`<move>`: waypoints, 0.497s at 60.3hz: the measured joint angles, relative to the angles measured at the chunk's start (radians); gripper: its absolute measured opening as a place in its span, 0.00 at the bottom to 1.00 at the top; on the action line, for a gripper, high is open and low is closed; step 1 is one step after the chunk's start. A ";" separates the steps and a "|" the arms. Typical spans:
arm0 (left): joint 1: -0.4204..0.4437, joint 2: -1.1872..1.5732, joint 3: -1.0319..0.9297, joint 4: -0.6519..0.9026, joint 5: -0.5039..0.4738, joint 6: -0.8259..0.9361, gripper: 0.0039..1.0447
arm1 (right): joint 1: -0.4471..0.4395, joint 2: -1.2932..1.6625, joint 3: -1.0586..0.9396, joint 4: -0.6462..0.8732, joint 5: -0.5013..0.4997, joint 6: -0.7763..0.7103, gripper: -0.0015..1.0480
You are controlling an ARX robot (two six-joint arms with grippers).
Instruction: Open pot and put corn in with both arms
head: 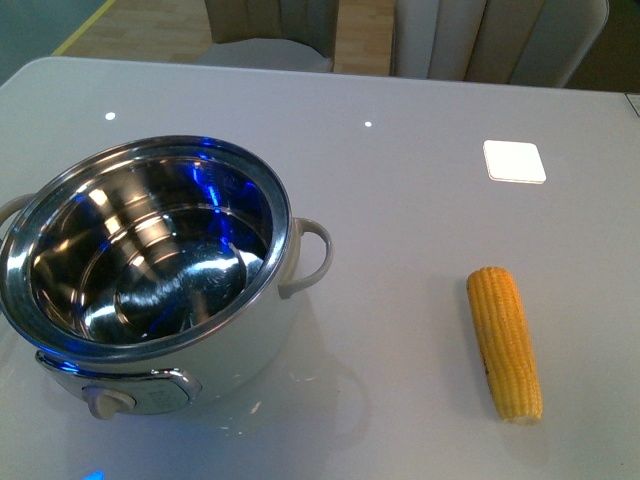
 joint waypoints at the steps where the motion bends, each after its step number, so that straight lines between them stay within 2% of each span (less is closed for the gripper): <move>1: -0.001 0.006 0.005 0.000 0.000 0.000 0.43 | 0.000 0.000 0.000 0.000 0.000 0.000 0.92; 30: -0.021 0.085 0.101 0.008 -0.012 -0.053 0.43 | 0.000 0.000 0.000 0.000 0.000 0.000 0.92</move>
